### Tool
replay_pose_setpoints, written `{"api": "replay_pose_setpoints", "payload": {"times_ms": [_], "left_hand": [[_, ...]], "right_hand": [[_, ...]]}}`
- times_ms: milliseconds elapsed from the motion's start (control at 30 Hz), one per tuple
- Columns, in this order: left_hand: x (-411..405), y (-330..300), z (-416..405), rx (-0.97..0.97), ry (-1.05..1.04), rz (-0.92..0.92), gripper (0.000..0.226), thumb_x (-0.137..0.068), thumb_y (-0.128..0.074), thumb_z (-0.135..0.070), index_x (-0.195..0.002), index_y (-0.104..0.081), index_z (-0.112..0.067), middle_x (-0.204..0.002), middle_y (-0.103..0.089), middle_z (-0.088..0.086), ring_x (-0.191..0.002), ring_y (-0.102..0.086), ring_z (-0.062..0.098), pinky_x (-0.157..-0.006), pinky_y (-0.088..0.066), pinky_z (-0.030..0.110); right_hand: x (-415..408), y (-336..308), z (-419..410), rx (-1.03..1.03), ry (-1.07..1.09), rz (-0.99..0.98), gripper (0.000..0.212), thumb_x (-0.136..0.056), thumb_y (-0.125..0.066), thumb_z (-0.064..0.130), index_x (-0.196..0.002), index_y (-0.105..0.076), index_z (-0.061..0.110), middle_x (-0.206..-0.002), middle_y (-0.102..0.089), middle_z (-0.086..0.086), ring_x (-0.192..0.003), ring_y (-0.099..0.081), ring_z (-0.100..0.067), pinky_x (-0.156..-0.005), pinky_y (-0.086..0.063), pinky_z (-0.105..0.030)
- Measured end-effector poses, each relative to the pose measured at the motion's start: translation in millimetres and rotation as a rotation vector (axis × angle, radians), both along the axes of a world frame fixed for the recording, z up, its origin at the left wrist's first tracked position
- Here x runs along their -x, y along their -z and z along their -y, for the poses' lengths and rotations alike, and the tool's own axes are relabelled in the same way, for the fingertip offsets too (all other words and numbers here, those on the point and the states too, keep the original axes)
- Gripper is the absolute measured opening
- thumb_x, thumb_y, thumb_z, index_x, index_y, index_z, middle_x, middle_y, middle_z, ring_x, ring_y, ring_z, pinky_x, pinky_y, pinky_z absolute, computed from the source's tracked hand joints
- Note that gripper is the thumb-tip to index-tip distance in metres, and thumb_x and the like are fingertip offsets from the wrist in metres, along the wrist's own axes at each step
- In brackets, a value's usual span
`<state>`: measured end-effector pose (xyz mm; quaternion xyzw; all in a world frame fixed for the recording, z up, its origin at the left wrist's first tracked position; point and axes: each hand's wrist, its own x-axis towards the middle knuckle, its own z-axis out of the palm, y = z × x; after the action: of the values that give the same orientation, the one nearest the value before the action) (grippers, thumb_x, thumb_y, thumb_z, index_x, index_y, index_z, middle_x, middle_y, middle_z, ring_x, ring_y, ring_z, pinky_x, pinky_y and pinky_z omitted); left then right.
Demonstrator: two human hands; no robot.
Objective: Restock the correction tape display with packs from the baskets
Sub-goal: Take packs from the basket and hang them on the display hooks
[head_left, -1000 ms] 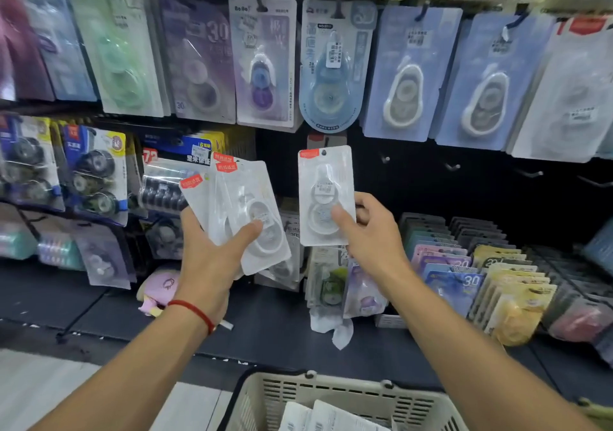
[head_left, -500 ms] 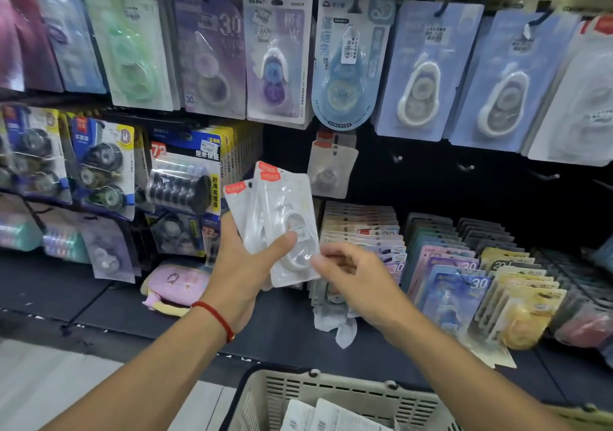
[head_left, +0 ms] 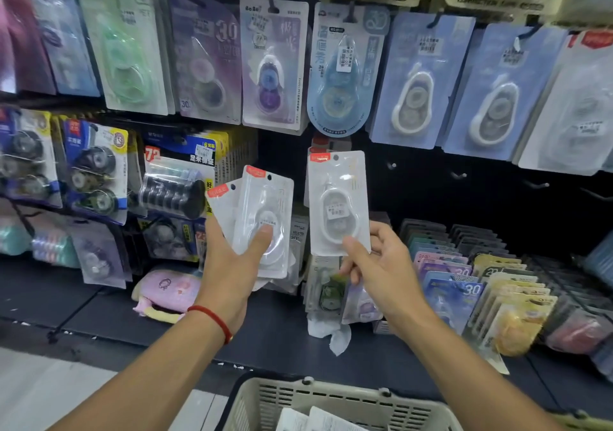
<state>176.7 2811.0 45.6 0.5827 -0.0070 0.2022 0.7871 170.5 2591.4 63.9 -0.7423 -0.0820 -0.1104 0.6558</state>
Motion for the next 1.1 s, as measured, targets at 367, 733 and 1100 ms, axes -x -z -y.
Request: {"api": "replay_pose_setpoints", "payload": {"times_ms": [367, 733, 1100], "left_hand": [[0.9, -6.3, -0.1, -0.053, -0.13, 0.053, 0.05, -0.094, -0.079, -0.022, -0.127, -0.05, -0.045, -0.126, -0.068, -0.017, -0.114, -0.068, 0.003, -0.092, -0.057, 0.028], [9.2, -2.1, 18.9, -0.074, 0.159, 0.068, 0.081, -0.069, -0.096, -0.03, -0.135, -0.05, -0.029, -0.128, -0.072, -0.004, -0.116, -0.073, 0.018, -0.08, -0.064, 0.034], [4.0, -2.3, 11.1, -0.068, 0.096, 0.01, 0.063, -0.096, -0.064, 0.004, -0.129, -0.049, -0.048, -0.13, -0.068, -0.008, -0.124, -0.066, 0.019, -0.096, -0.059, 0.039]], "right_hand": [[-3.8, -8.2, -5.7, -0.12, 0.005, 0.016, 0.02, -0.102, -0.069, 0.024, -0.12, -0.067, 0.016, -0.076, -0.076, -0.008, -0.057, -0.067, -0.015, -0.058, -0.055, -0.022], [11.2, -4.3, -21.7, 0.324, -0.117, -0.076, 0.024, -0.097, -0.069, 0.05, -0.103, -0.076, 0.029, -0.095, -0.079, 0.011, -0.089, -0.074, -0.01, -0.089, -0.06, -0.04], [-4.9, -6.7, -10.6, 0.012, -0.001, 0.052, 0.022, -0.105, -0.062, 0.04, -0.126, -0.057, 0.034, -0.104, -0.079, 0.005, -0.072, -0.073, -0.04, -0.059, -0.062, -0.043]]}}
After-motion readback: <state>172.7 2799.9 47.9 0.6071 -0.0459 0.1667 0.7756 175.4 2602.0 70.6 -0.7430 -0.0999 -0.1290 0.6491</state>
